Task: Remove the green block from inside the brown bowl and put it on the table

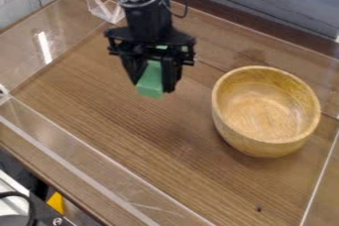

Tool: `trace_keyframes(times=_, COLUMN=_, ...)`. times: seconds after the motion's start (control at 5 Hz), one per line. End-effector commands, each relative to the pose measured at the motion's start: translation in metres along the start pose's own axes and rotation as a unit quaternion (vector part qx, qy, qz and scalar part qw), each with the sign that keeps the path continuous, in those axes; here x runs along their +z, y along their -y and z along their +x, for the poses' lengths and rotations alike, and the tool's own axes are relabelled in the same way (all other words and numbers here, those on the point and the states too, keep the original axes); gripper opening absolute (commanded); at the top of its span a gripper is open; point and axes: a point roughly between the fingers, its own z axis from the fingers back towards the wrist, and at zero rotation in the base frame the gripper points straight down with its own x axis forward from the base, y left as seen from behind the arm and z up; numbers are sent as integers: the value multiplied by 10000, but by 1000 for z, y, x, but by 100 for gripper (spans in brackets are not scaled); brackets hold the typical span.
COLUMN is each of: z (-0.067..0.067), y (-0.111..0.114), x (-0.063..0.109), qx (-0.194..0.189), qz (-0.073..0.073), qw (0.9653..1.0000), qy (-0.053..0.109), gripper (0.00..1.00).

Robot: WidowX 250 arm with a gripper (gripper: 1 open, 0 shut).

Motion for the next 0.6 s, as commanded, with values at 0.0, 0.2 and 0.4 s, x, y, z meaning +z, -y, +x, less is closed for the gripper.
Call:
trace_keyframes(times=0.0, z=-3, y=5, x=3, qx=45, qz=13, qw=9997, qy=250, gripper=0)
trace_keyframes(times=0.2, z=-11, y=10, x=-5, qx=113, qz=25, qw=9997, qy=238, gripper=0)
trace_keyframes(times=0.4, z=-15, y=13, x=-20, qx=-234, qz=-3, qw=9996, qy=167, gripper=0)
